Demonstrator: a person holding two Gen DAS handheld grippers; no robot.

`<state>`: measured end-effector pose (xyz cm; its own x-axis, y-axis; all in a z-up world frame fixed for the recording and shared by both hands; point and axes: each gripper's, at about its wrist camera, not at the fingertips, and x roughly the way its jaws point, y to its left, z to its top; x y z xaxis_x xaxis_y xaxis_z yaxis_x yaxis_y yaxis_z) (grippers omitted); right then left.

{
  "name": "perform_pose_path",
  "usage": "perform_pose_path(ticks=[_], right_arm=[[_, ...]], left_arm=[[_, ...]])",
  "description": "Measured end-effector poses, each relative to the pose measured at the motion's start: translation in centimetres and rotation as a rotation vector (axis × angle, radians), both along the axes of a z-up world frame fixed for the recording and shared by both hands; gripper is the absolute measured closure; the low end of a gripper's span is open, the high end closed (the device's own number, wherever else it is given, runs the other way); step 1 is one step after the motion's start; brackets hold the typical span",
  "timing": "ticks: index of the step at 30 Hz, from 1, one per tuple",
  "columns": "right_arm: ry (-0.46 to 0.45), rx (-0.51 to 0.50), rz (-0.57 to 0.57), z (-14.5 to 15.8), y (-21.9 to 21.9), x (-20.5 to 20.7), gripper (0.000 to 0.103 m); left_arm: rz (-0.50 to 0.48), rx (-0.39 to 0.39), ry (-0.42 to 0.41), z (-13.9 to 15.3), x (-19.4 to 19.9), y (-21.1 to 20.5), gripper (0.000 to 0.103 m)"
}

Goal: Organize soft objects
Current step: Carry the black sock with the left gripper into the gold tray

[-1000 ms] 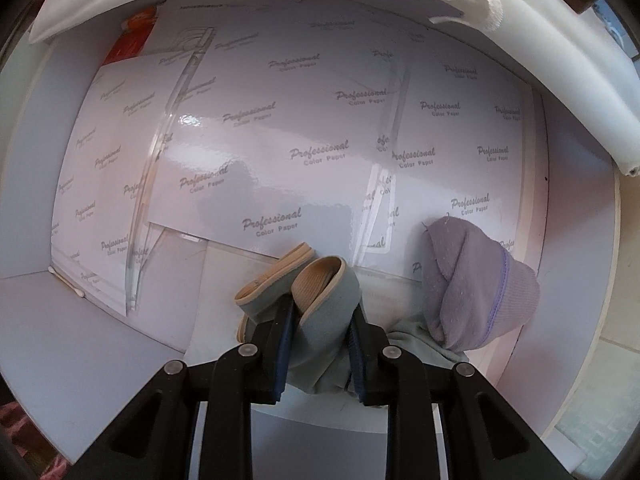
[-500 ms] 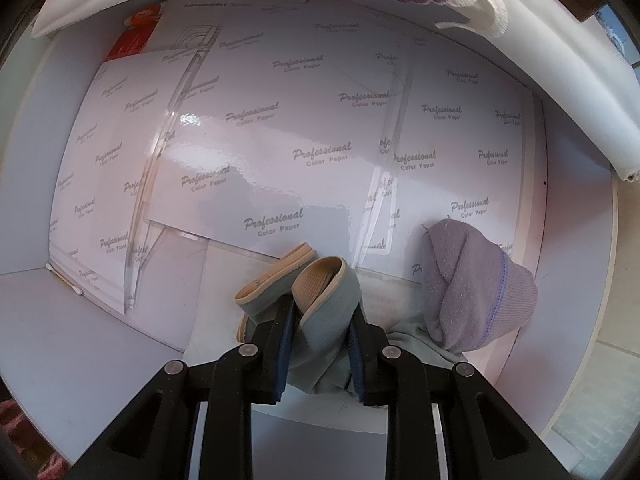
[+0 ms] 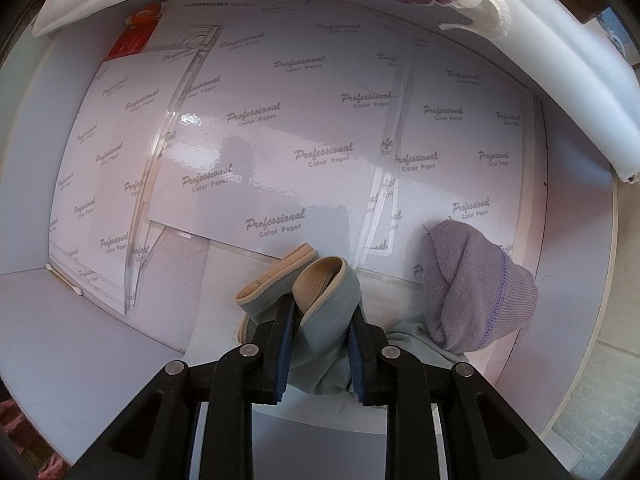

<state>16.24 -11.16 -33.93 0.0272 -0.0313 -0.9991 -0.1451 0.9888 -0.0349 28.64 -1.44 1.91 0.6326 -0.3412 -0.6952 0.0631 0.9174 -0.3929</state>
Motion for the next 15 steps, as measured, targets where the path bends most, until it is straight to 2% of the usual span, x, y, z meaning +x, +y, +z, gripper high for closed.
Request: perform_pose_path(ticks=[4, 8, 12, 15], right_arm=[[0.001, 0.001, 0.000, 0.0, 0.0, 0.0, 0.079], [0.003, 0.005, -0.004, 0.0, -0.1, 0.1, 0.079], [0.005, 0.005, -0.006, 0.0, -0.1, 0.2, 0.079], [0.004, 0.005, -0.006, 0.0, -0.1, 0.2, 0.079]], left_arm=[[-0.002, -0.062, 0.001, 0.2, 3.0, -0.6, 0.062], [-0.063, -0.105, 0.024, -0.9, 5.7, -3.5, 0.062], [-0.112, -0.098, 0.079, -3.2, 7.7, -6.3, 0.062], [-0.135, -0.055, 0.131, -5.4, 8.9, -8.2, 0.061]])
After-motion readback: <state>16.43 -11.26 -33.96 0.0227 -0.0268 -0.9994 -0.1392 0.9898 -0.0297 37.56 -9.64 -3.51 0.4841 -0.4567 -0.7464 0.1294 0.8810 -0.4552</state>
